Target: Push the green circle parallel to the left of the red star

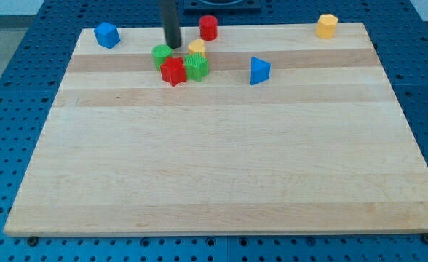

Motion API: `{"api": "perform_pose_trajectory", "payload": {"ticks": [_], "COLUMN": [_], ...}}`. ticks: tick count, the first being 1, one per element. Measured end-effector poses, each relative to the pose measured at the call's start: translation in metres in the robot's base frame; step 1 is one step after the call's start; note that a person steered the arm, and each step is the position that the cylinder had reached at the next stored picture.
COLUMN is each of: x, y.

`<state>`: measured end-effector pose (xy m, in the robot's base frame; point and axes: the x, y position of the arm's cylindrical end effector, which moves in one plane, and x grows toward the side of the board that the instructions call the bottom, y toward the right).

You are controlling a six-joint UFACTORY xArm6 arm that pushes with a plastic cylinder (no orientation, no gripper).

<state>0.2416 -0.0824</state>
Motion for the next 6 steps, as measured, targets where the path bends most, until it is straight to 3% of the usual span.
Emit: {"api": "perform_pose_trajectory", "payload": {"ticks": [1, 3, 6], "x": [0.017, 0.041, 0.028], "y": [0.036, 0.035, -0.028]}}
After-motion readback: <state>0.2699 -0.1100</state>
